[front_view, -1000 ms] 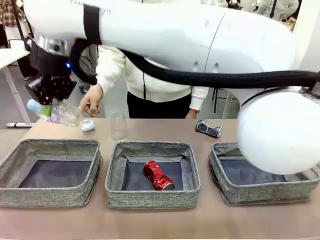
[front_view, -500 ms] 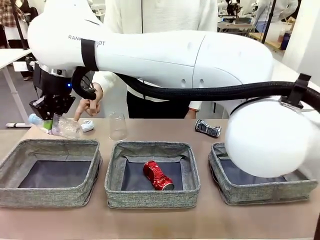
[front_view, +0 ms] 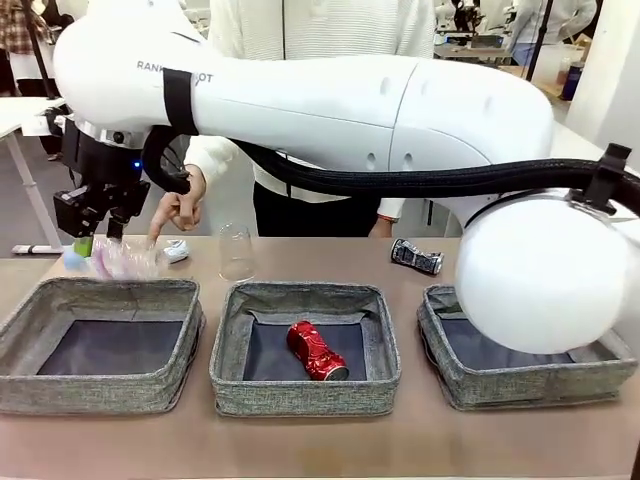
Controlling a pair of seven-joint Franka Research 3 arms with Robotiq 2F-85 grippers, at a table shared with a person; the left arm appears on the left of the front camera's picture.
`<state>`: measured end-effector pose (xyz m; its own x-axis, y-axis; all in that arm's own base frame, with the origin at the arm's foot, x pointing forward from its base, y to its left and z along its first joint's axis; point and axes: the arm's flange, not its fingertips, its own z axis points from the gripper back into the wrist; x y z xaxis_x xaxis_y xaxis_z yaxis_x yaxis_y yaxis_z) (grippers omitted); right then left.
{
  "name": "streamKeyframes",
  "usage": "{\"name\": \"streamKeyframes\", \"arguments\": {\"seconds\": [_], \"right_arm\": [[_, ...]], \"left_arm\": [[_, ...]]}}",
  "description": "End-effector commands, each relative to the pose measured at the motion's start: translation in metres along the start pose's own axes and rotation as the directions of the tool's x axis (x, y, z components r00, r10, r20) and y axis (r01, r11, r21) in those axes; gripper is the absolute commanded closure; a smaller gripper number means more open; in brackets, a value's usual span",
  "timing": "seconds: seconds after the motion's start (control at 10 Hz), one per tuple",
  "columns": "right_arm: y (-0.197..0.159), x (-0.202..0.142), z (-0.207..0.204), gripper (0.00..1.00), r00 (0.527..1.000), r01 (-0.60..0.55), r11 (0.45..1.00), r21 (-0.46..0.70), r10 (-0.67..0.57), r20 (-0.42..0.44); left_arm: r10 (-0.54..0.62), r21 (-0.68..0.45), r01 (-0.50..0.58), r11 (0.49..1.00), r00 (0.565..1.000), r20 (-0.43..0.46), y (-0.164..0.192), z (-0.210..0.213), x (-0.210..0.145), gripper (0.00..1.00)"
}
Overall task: Sort the waste into the appropriate baskets.
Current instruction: Place the picked waste into the Fabric basket indicated by the person.
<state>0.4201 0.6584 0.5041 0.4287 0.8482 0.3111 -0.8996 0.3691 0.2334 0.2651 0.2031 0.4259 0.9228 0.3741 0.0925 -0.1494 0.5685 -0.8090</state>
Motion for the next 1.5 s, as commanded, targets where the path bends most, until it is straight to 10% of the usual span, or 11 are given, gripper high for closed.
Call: {"name": "streamKeyframes", "arguments": {"seconds": [0.0,0.6,0.8,1.0,1.3,1.4], "right_arm": [[-0.001,-0.013,0.008,0.00,1.000,-0.011,0.999,0.036,0.011,0.020],[-0.008,-0.041,0.051,0.00,0.997,0.072,0.996,0.059,-0.073,0.008],[-0.028,-0.137,0.137,0.00,0.984,0.164,0.984,0.062,-0.159,-0.081],[-0.039,-0.258,0.192,0.00,0.971,0.221,0.963,0.157,-0.232,0.055],[-0.061,-0.395,0.181,0.00,0.885,0.414,0.872,0.261,-0.452,0.108],[-0.068,-0.382,0.156,0.00,0.823,0.530,0.817,0.227,-0.560,0.094]], "left_arm": [[0.012,0.002,-0.012,1.000,1.000,-0.002,-0.001,0.001,-0.003,0.00],[0.012,0.002,-0.012,1.000,1.000,-0.002,-0.001,0.001,-0.003,0.00],[-0.092,-0.114,0.090,0.989,0.996,-0.019,-0.025,-0.016,-0.012,0.00],[-0.137,-0.262,0.102,0.960,0.984,-0.117,-0.043,-0.054,-0.023,0.00],[-0.210,-0.375,0.147,0.915,0.968,-0.134,-0.068,-0.083,-0.038,0.00],[-0.192,-0.437,0.139,0.888,0.978,-0.079,-0.079,-0.097,-0.041,0.00]]}}
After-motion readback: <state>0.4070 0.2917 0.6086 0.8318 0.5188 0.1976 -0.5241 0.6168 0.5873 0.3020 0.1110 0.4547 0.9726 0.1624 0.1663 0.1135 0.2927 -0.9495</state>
